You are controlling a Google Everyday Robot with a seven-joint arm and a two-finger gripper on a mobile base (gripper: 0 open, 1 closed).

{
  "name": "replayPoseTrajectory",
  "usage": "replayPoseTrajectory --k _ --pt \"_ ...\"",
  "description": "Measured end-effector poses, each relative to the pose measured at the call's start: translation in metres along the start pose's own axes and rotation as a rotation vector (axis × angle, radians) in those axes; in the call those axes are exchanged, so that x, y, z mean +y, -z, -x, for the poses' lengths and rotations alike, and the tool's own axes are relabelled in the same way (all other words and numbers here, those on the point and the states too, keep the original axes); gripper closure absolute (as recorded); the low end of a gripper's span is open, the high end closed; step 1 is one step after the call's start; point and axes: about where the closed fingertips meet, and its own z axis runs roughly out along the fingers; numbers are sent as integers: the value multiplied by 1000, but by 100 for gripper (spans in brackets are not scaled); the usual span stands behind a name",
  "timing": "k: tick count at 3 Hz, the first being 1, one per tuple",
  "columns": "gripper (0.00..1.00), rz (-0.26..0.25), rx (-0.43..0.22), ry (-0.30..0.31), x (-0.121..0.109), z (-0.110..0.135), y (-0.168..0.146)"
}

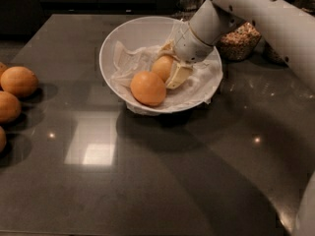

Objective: Pick orange from white bowl

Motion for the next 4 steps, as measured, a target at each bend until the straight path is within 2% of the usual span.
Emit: replayPoseTrajectory --k 1,4 --pt "100 0 0 0 -1 1 2" --pt "100 -167 -22 11 -16 -5 95"
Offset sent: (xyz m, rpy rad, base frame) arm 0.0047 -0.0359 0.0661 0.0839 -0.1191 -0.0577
